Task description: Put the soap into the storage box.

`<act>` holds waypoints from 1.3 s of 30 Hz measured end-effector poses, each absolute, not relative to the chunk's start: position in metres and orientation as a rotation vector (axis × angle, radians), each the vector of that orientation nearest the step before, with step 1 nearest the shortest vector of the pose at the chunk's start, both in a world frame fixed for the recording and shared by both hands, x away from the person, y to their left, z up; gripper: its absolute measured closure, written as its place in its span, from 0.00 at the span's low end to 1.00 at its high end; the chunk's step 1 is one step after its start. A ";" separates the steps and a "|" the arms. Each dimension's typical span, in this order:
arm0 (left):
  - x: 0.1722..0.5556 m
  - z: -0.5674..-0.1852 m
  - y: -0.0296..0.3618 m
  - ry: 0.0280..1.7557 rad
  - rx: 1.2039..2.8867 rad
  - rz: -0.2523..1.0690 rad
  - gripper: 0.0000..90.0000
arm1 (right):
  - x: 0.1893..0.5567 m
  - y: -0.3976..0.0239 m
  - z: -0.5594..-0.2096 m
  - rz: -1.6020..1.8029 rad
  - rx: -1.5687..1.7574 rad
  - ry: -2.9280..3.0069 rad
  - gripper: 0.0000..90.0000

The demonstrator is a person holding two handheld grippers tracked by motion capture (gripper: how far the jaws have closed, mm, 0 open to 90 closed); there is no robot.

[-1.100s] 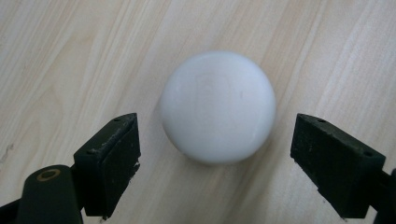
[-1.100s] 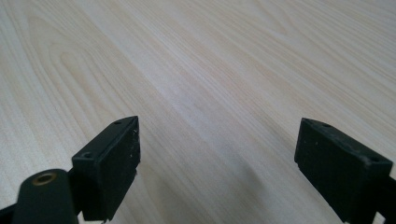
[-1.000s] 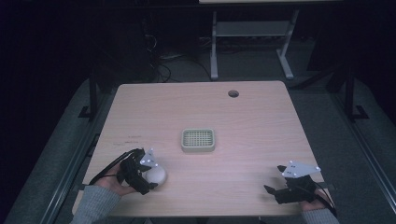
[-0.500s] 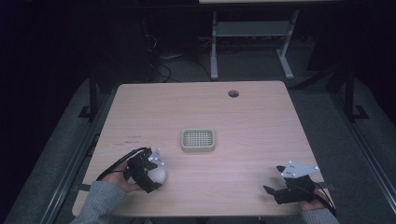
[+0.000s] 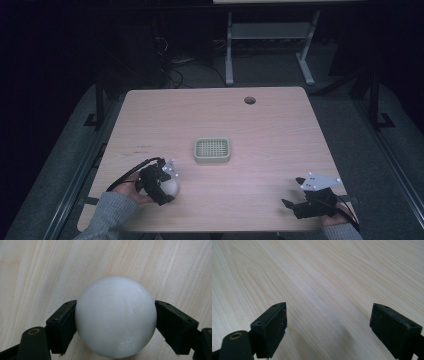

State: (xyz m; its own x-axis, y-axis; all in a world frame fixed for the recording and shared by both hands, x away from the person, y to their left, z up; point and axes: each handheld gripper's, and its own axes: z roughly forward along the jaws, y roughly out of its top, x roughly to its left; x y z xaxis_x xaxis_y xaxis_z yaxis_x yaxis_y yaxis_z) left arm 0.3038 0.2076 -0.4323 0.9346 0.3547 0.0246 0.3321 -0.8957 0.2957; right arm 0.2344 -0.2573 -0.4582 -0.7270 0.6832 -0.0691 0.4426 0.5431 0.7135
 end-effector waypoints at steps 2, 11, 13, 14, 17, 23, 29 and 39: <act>0.304 -0.433 0.208 0.509 2.802 0.115 0.24 | 0.234 -0.257 -0.458 0.989 0.927 2.445 0.15; 0.305 -0.435 0.207 0.513 2.807 0.107 0.26 | 0.234 -0.257 -0.458 0.990 0.924 2.443 0.15; 0.305 -0.435 0.207 0.512 2.808 0.106 0.26 | 0.234 -0.257 -0.458 0.988 0.923 2.443 0.15; 0.305 -0.435 0.207 0.511 2.809 0.108 0.26 | 0.234 -0.257 -0.458 0.989 0.924 2.443 0.15; 0.303 -0.434 0.206 0.499 2.815 0.132 0.26 | 0.234 -0.257 -0.458 0.989 0.924 2.443 0.15; 0.303 -0.431 0.208 0.509 2.789 0.099 0.27 | 0.234 -0.258 -0.458 0.987 0.920 2.442 0.15; 0.303 -0.423 0.206 0.483 2.774 0.092 0.27 | 0.235 -0.258 -0.458 0.990 0.918 2.442 0.15; 0.307 -0.397 0.197 0.395 2.715 0.047 0.27 | 0.235 -0.259 -0.457 1.003 0.925 2.436 0.15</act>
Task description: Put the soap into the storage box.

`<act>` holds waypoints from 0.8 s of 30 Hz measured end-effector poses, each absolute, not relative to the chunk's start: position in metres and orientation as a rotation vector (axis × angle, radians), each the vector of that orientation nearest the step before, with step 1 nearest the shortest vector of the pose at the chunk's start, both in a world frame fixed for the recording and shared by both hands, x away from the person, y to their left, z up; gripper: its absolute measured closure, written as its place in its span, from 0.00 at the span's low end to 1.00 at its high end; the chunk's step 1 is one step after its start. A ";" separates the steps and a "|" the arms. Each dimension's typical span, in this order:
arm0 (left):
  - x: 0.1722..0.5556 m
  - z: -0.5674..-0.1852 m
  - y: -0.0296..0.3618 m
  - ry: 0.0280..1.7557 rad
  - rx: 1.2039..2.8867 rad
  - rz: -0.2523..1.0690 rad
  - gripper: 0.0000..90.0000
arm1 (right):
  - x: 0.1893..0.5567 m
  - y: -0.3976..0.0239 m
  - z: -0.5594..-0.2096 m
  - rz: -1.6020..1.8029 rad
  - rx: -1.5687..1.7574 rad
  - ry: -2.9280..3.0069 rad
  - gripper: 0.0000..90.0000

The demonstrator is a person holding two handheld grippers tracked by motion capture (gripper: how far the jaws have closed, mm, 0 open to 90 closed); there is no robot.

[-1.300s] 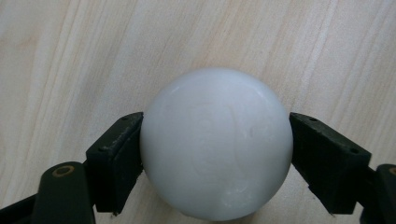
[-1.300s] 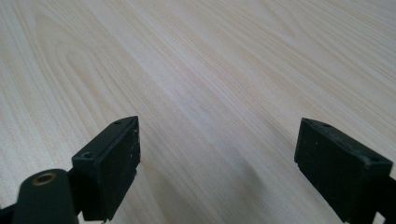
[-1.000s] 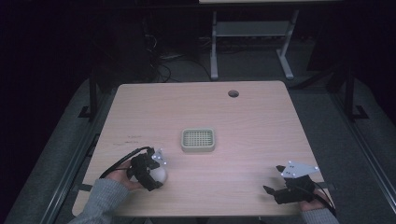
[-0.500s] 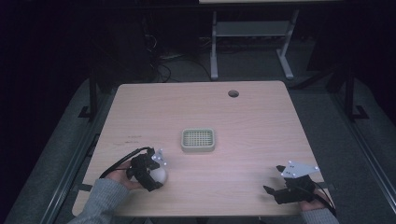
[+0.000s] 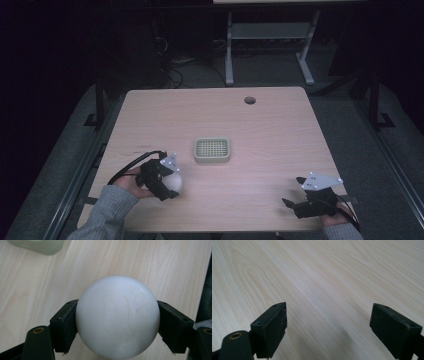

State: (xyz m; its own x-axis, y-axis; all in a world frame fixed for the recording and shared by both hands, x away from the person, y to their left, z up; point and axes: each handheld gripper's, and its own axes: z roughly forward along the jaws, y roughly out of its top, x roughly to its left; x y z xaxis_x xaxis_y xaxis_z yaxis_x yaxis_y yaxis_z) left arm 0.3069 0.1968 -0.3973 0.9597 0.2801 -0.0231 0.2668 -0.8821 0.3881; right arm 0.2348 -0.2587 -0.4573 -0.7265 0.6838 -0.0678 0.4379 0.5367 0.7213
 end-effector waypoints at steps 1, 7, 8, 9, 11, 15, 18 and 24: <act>0.308 -0.395 0.195 0.386 2.718 0.040 0.27 | 0.235 -0.259 -0.457 1.003 0.925 2.434 0.15; 0.314 -0.387 0.184 0.349 2.748 0.045 0.27 | 0.235 -0.259 -0.457 1.008 0.914 2.432 0.15; 0.314 -0.386 0.182 0.345 2.751 0.045 0.27 | 0.235 -0.259 -0.457 1.012 0.918 2.432 0.15; 0.315 -0.384 0.180 0.333 2.756 0.043 0.27 | 0.236 -0.259 -0.457 1.010 0.912 2.434 0.15; 0.317 -0.383 0.176 0.325 2.757 0.042 0.27 | 0.236 -0.259 -0.457 1.013 0.918 2.433 0.15; 0.321 -0.379 0.171 0.306 2.768 0.039 0.27 | 0.236 -0.259 -0.457 1.022 0.921 2.434 0.15; 0.324 -0.377 0.168 0.301 2.765 0.035 0.27 | 0.236 -0.258 -0.456 1.023 0.915 2.433 0.15; 0.331 -0.373 0.162 0.274 2.769 0.019 0.27 | 0.236 -0.259 -0.456 1.018 0.909 2.431 0.15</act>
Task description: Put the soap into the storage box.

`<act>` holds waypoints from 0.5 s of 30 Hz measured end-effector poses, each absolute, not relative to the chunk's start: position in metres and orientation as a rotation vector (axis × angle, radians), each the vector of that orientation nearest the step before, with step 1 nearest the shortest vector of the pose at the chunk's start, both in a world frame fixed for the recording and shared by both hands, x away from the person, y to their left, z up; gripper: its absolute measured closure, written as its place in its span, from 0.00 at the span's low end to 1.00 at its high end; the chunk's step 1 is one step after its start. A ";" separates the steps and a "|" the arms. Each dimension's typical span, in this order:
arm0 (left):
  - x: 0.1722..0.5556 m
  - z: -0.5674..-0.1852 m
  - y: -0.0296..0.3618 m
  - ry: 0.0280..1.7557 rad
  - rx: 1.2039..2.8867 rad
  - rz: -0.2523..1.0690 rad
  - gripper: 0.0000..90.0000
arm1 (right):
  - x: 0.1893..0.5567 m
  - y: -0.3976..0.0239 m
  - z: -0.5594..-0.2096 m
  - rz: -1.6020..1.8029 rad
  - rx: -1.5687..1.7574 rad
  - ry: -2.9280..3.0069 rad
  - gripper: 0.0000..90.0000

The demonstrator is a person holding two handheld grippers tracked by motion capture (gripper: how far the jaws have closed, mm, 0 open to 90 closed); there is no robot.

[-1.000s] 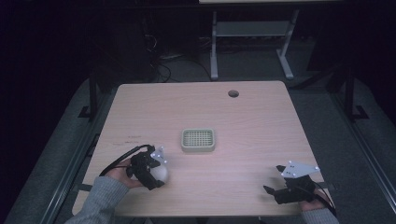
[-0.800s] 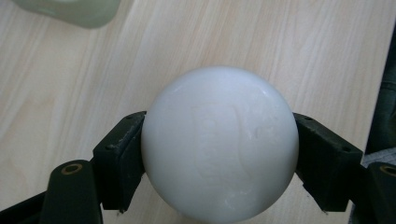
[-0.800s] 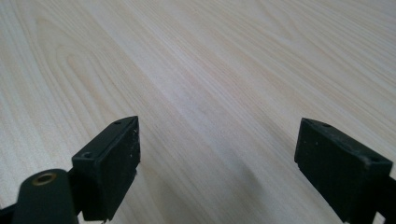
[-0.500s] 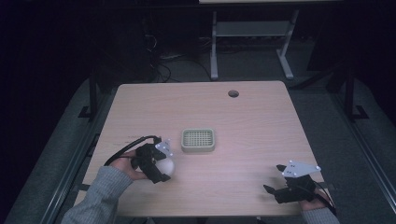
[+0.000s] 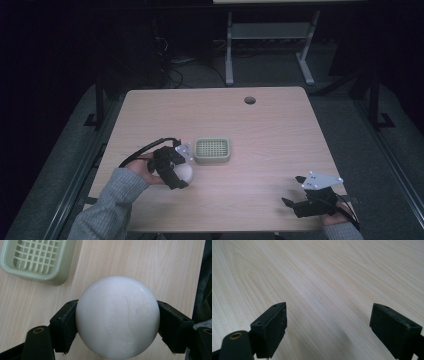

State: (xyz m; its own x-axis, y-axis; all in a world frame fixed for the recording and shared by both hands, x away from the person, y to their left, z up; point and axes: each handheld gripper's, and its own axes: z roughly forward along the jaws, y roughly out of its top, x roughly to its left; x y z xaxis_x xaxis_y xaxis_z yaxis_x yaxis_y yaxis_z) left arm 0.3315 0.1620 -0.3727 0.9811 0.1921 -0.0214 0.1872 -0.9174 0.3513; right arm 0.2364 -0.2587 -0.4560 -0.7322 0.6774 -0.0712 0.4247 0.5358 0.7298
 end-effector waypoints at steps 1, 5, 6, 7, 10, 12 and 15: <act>0.333 -0.373 0.161 0.275 2.767 0.015 0.27 | 0.236 -0.259 -0.456 1.022 0.911 2.432 0.15; 0.337 -0.373 0.156 0.271 2.788 0.013 0.27 | 0.236 -0.259 -0.455 1.022 0.910 2.430 0.15; 0.339 -0.373 0.154 0.267 2.789 0.018 0.27 | 0.236 -0.259 -0.455 1.020 0.911 2.431 0.15; 0.340 -0.372 0.153 0.267 2.787 0.015 0.27 | 0.236 -0.258 -0.455 1.020 0.911 2.431 0.15; 0.346 -0.369 0.147 0.257 2.784 0.009 0.27 | 0.236 -0.258 -0.455 1.018 0.911 2.429 0.15; 0.350 -0.368 0.142 0.241 2.793 0.013 0.27 | 0.236 -0.258 -0.455 1.018 0.911 2.428 0.15; 0.355 -0.366 0.135 0.231 2.796 0.009 0.27 | 0.236 -0.259 -0.455 1.024 0.915 2.428 0.15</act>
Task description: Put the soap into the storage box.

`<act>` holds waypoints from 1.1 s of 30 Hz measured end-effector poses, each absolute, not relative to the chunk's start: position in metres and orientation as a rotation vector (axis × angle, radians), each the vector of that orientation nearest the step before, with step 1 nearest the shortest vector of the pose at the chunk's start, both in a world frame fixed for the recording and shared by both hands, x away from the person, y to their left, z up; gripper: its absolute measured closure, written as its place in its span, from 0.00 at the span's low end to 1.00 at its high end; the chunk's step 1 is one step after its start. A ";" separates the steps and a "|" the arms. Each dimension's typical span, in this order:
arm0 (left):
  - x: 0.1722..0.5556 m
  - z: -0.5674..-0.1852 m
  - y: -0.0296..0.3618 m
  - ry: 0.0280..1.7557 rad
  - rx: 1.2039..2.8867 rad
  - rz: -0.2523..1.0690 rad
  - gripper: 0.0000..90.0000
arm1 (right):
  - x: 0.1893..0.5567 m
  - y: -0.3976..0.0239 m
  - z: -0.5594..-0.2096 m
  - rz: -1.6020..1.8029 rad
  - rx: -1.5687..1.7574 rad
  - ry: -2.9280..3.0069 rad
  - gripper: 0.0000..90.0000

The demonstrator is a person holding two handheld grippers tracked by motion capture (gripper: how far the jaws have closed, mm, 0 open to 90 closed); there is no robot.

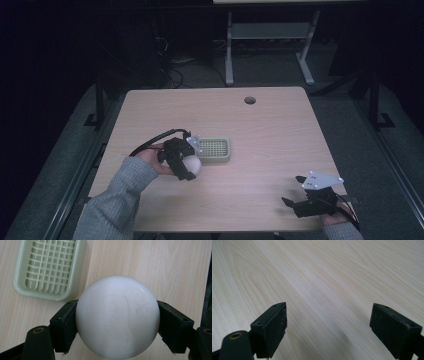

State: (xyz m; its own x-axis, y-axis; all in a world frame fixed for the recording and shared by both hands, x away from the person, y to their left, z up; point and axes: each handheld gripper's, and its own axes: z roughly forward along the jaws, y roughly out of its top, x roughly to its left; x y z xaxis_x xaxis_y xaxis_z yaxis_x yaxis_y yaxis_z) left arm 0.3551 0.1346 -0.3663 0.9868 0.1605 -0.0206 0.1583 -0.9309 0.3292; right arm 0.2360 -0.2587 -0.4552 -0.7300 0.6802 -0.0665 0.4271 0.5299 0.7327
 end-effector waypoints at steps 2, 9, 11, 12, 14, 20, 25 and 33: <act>0.359 -0.366 0.130 0.224 2.800 0.015 0.27 | 0.236 -0.259 -0.455 1.028 0.917 2.426 0.15; 0.370 -0.365 0.116 0.213 2.818 0.006 0.27 | 0.236 -0.259 -0.455 1.029 0.908 2.422 0.15; 0.373 -0.366 0.113 0.204 2.828 0.007 0.27 | 0.236 -0.259 -0.455 1.030 0.908 2.422 0.15; 0.374 -0.366 0.111 0.210 2.833 0.000 0.27 | 0.236 -0.259 -0.455 1.030 0.909 2.422 0.15; 0.378 -0.368 0.110 0.214 2.832 -0.005 0.27 | 0.236 -0.259 -0.455 1.032 0.911 2.422 0.15; 0.387 -0.373 0.105 0.221 2.849 -0.022 0.27 | 0.236 -0.259 -0.455 1.033 0.912 2.421 0.15; 0.394 -0.375 0.099 0.233 2.858 -0.021 0.27 | 0.236 -0.259 -0.455 1.033 0.924 2.422 0.15; 0.401 -0.376 0.091 0.231 2.866 -0.025 0.27 | 0.236 -0.260 -0.455 1.033 0.921 2.420 0.15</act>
